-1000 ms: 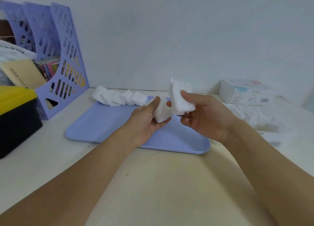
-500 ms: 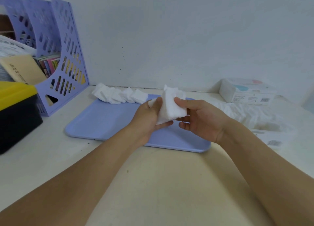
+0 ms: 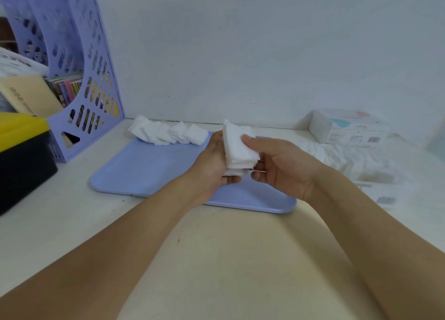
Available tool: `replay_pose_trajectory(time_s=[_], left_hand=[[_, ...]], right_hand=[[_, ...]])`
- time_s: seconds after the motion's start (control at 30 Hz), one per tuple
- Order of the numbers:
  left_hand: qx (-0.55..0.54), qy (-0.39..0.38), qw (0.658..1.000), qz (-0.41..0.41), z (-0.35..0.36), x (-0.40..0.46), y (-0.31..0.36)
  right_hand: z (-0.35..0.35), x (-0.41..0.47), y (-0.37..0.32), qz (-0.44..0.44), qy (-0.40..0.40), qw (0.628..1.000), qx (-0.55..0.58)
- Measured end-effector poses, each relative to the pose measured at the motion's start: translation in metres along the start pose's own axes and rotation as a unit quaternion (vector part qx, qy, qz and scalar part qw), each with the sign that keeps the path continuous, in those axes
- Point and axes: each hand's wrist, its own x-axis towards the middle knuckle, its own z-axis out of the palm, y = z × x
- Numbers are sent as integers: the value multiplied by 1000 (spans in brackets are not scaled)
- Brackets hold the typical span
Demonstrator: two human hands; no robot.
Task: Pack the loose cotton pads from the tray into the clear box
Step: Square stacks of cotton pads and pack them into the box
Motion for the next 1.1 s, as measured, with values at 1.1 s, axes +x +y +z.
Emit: replay_pose_trajectory(time_s=[1.1], left_hand=[[-206,-97,963,-145,4,-18,15]], right_hand=[[14,4,25,-193,-16,918,-346]])
